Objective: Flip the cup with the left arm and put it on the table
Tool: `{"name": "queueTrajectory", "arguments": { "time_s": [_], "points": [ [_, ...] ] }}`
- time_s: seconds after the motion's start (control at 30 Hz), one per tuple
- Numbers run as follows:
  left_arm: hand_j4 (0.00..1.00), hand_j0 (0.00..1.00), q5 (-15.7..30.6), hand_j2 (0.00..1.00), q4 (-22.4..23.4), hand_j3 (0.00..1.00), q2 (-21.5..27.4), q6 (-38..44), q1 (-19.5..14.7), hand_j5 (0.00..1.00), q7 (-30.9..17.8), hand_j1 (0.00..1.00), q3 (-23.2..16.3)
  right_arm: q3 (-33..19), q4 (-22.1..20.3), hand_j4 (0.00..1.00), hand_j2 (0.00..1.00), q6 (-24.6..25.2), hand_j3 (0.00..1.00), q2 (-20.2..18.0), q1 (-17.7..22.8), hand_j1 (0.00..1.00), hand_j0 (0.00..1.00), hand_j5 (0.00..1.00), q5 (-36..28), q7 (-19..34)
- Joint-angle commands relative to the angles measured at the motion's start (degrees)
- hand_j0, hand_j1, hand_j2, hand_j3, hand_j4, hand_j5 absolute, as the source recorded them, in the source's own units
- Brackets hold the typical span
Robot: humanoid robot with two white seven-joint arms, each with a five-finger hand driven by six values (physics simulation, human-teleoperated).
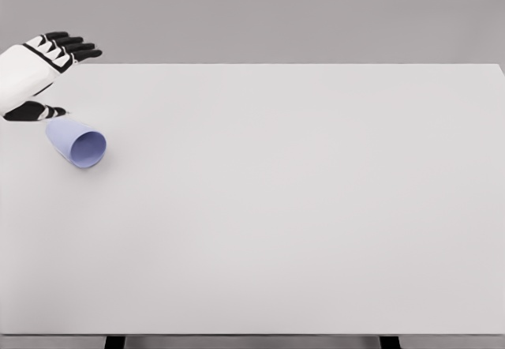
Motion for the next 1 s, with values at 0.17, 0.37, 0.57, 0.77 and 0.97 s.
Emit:
{"name": "queueTrajectory", "arguments": {
  "time_s": [0.17, 0.37, 0.57, 0.77, 0.97],
  "points": [
    [1.00, 1.00, 3.7, 1.00, -0.3, 1.00, 3.4, 0.1, -1.0, 1.00, 0.0, 1.00, 0.0, 0.0, 0.0, 1.00, 1.00, 0.0, 1.00, 0.0, 0.0, 1.00, 1.00, 1.00, 0.0, 0.0],
    [1.00, 1.00, 4.8, 1.00, -0.5, 1.00, 4.6, 0.1, -0.9, 1.00, 0.0, 1.00, -0.1, 0.0, 0.0, 1.00, 1.00, 0.0, 1.00, 0.0, 0.0, 1.00, 1.00, 1.00, 0.0, 0.0],
    [1.00, 1.00, 4.9, 1.00, -0.8, 1.00, 6.7, 0.1, -0.4, 1.00, -0.1, 1.00, -1.2, 0.0, 0.0, 1.00, 1.00, 0.0, 1.00, 0.0, 0.0, 1.00, 1.00, 1.00, 0.0, 0.0],
    [1.00, 1.00, 3.6, 1.00, -4.0, 1.00, 7.3, 0.1, -0.4, 1.00, 0.0, 1.00, -2.2, 0.0, 0.0, 1.00, 1.00, 0.0, 1.00, 0.0, 0.0, 1.00, 1.00, 1.00, 0.0, 0.0],
    [1.00, 1.00, 3.2, 1.00, -5.8, 1.00, 8.2, 0.1, -0.4, 1.00, -2.9, 1.00, -1.4, 0.0, 0.0, 1.00, 1.00, 0.0, 1.00, 0.0, 0.0, 1.00, 1.00, 1.00, 0.0, 0.0]
  ]
}}
